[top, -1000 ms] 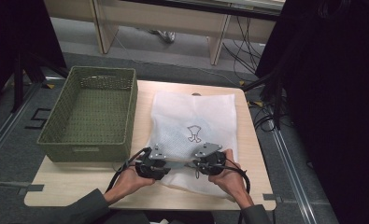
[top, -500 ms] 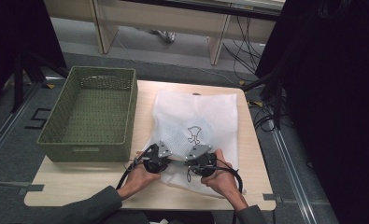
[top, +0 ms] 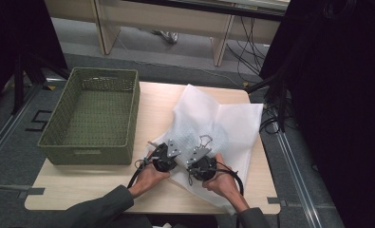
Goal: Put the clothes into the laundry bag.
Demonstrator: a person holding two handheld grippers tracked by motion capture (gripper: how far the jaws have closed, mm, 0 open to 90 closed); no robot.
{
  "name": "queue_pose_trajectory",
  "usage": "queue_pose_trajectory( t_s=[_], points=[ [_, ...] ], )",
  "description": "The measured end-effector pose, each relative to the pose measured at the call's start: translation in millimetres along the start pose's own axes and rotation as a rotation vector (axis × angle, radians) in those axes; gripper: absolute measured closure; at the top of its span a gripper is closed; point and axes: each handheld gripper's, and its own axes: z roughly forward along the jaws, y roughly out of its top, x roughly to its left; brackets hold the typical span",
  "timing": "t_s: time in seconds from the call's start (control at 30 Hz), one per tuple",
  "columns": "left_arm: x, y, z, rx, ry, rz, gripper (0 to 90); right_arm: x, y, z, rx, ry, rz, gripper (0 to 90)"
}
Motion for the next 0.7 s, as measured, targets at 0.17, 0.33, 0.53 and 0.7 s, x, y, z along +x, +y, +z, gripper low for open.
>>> queue_pose_trajectory(
  t_s=[0.17, 0.33, 0.53, 0.7],
  points=[
    [-3.8, -6.7, -25.6, 0.043, -0.072, 0.045, 67.8, -6.4, -1.2, 6.9, 0.012, -0.018, 0.001, 87.6],
    [-4.2, -13.0, -32.1, 0.106, -0.123, 0.022, 57.7, -6.2, 0.0, 7.5, 0.018, -0.025, -0.001, 87.5],
    [-1.2, -11.6, -32.1, 0.142, -0.154, 0.019, 80.8, -8.7, 0.1, 8.4, 0.013, -0.028, -0.012, 87.5],
    [-3.7, -13.2, -34.8, 0.139, -0.17, 0.04, 87.9, -11.1, -0.5, 11.0, 0.034, -0.04, 0.017, 87.6]
  ],
)
